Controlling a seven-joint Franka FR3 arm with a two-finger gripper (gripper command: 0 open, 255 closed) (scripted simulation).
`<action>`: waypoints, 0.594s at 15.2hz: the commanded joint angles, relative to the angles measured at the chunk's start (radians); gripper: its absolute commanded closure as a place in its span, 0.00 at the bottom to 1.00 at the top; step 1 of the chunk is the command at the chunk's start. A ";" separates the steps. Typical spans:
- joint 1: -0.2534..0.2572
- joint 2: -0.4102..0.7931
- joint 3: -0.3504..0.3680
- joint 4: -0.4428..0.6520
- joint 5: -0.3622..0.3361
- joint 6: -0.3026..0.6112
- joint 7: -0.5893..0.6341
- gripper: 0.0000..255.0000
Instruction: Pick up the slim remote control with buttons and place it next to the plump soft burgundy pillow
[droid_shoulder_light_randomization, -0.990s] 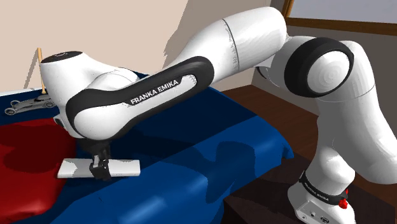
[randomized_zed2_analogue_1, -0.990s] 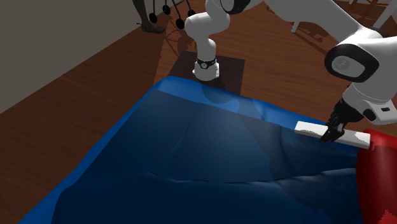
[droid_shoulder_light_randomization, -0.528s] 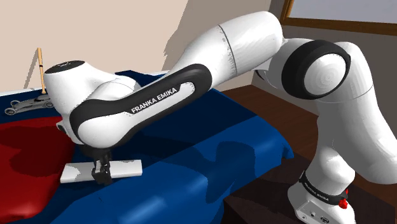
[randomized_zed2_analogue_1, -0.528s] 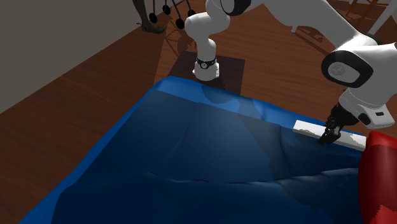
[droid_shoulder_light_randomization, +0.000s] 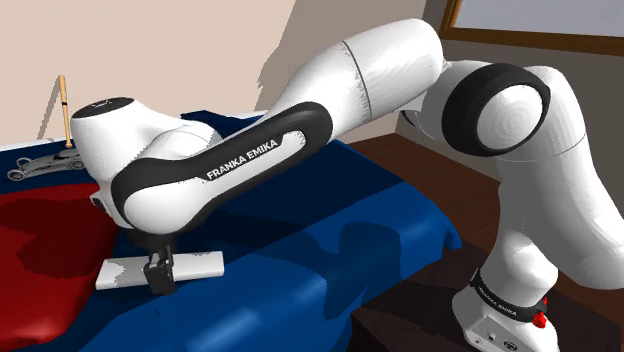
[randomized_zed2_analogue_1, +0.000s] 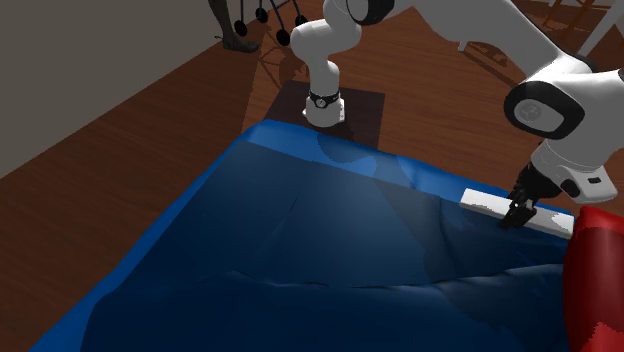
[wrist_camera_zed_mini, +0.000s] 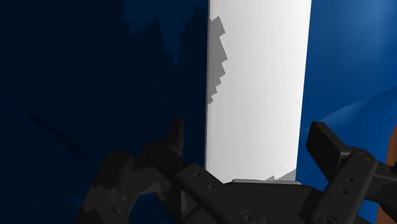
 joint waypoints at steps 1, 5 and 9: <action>0.001 -0.011 0.002 0.017 0.003 -0.028 -0.002 0.00; 0.002 -0.037 0.006 0.070 0.009 -0.106 -0.007 0.00; 0.002 -0.037 0.006 0.070 0.009 -0.106 -0.007 0.00</action>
